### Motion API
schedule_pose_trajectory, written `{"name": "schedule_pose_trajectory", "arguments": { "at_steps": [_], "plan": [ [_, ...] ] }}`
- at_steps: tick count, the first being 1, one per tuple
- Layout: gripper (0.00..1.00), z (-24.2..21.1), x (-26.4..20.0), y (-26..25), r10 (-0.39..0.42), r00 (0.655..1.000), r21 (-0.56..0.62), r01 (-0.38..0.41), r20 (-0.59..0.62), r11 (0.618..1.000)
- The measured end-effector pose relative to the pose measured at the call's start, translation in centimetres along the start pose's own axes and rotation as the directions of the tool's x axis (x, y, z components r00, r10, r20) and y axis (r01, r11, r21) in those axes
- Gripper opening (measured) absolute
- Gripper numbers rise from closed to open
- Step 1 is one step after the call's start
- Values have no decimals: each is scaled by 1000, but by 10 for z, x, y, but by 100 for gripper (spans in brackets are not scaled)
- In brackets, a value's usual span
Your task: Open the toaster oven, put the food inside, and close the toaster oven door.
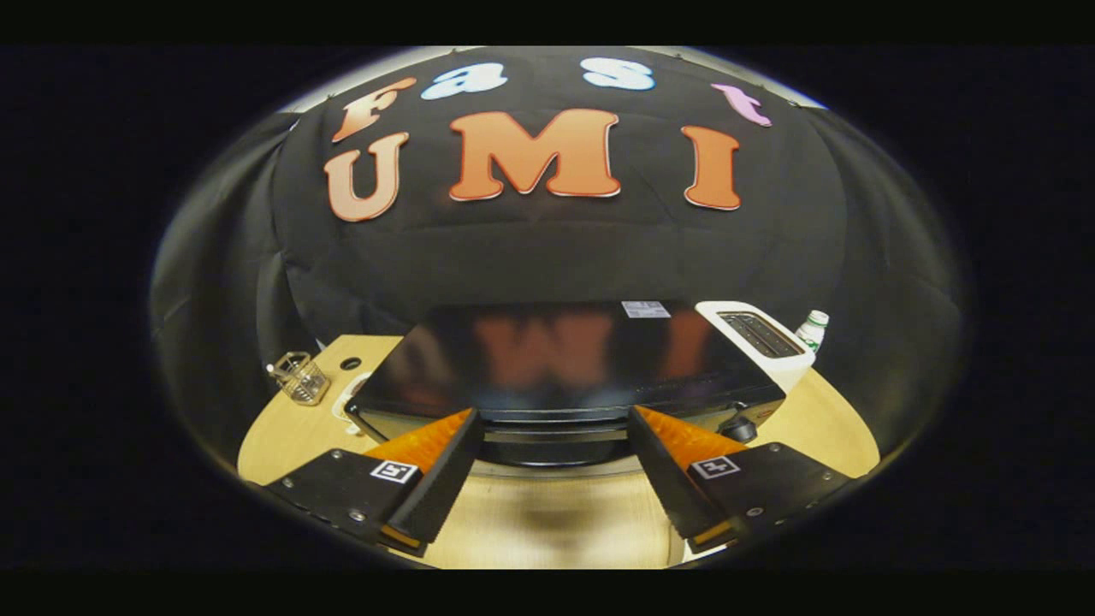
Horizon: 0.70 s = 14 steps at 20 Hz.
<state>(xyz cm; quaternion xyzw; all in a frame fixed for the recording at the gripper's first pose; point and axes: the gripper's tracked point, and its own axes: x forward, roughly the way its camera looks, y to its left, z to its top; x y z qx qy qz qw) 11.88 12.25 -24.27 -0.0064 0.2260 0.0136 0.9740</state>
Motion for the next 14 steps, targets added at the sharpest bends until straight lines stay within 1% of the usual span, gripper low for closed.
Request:
{"name": "schedule_pose_trajectory", "arguments": {
  "at_steps": [3, 14],
  "plan": [
    [100, -8, -14, -1, -3, 1000, 1, 3, -15, 1000],
    [100, -62, -57, -2, -5, 997, -6, 5, -73, 1000]
  ]
}}
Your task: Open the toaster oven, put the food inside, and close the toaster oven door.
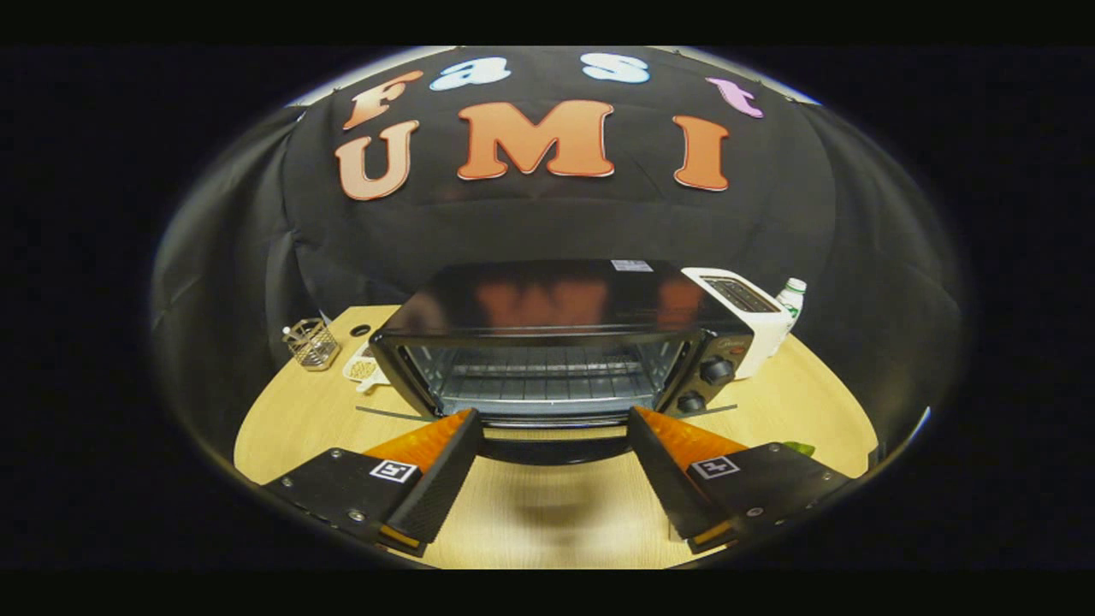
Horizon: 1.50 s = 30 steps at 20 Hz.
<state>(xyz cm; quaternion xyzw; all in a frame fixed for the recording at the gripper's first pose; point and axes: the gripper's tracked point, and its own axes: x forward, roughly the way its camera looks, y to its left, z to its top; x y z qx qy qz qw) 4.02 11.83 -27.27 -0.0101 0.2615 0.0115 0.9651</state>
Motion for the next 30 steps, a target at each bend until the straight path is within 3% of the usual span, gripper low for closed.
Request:
{"name": "schedule_pose_trajectory", "arguments": {
  "at_steps": [21, 26, 30],
  "plan": [
    [99, -130, -7, -2, -5, 973, 2, 6, -231, 1000],
    [99, -134, -7, -2, -8, 972, -40, -2, -233, 999],
    [99, -141, -14, -1, 17, 960, 12, -14, -280, 1000]
  ]
}}
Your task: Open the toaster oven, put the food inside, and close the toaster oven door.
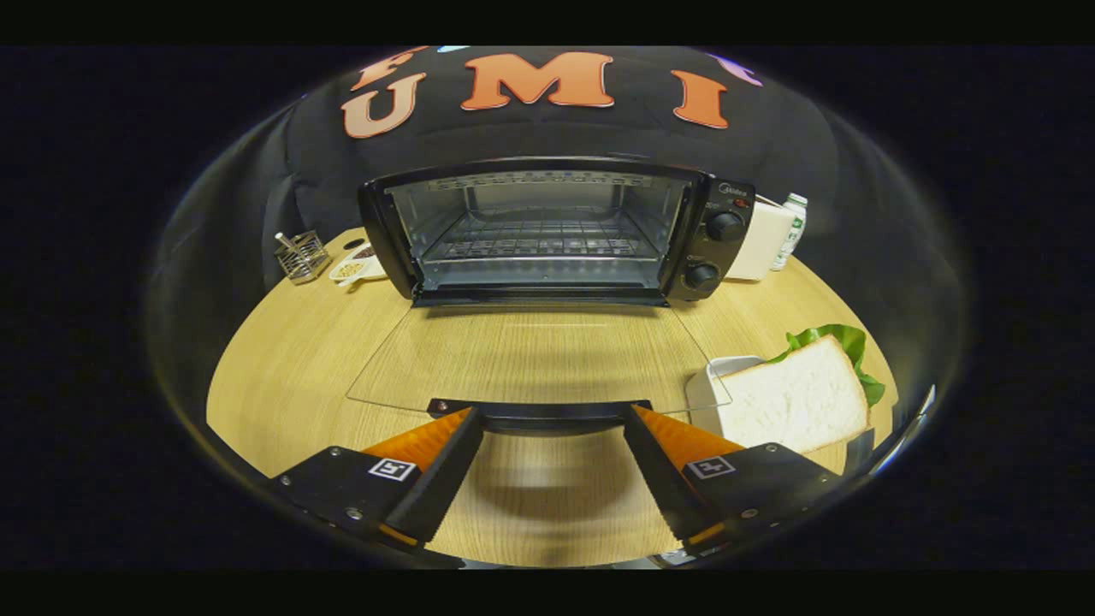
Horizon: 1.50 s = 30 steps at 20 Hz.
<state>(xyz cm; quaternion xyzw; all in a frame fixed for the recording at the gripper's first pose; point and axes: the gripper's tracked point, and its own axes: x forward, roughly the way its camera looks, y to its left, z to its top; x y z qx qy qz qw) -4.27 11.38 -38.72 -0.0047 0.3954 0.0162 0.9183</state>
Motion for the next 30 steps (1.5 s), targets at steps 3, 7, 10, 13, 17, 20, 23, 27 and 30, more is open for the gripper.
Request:
{"name": "schedule_pose_trajectory", "arguments": {
  "at_steps": [3, 7, 10, 13, 17, 20, 23, 27, 30],
  "plan": [
    [99, 10, -16, 5, 74, 997, 44, -74, 7, 996],
    [99, 21, -50, -9, 173, 985, -1, -173, -26, 985],
    [99, 25, -74, -40, 209, 975, 16, -209, -74, 978],
    [99, 32, -88, -81, 198, 977, 51, -194, -81, 980],
    [100, 38, -94, -144, 147, 984, 50, -143, -96, 988],
    [100, 37, -86, -177, 164, 978, 78, -155, -130, 985],
    [99, 32, -63, -209, 183, 966, 121, -162, -182, 979],
    [99, 22, -31, -218, 281, 924, 201, -233, -258, 951],
    [99, 15, -7, -219, 332, 894, 268, -255, -300, 929]
  ]
}}
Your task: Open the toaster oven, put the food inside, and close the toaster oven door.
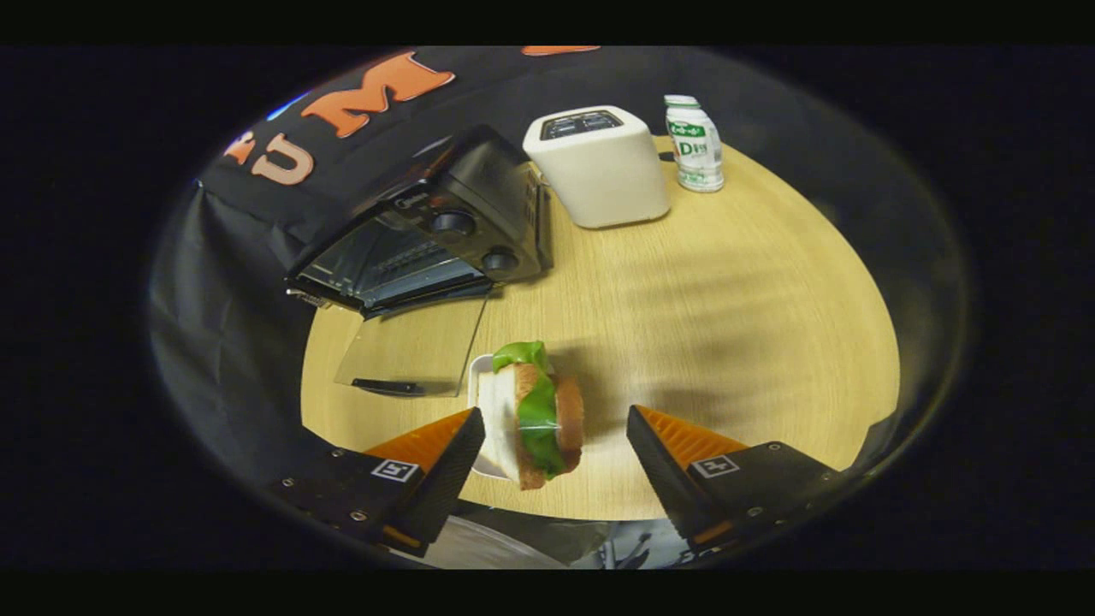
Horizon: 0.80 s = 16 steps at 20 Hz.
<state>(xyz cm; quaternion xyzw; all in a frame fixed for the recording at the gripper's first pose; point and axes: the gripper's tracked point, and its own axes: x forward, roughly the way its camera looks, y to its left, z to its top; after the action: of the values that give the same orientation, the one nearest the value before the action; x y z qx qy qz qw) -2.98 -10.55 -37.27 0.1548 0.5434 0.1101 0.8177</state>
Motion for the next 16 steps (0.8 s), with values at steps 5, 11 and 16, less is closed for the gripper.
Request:
{"name": "schedule_pose_trajectory", "arguments": {
  "at_steps": [5, 11, 16],
  "plan": [
    [88, -7, 12, 3, 74, 996, 31, -72, -56, 997],
    [40, -4, 1, 8, 109, 993, 46, -107, -46, 993],
    [28, -7, -6, 15, 54, 998, -6, -54, -40, 999]
  ]
}}
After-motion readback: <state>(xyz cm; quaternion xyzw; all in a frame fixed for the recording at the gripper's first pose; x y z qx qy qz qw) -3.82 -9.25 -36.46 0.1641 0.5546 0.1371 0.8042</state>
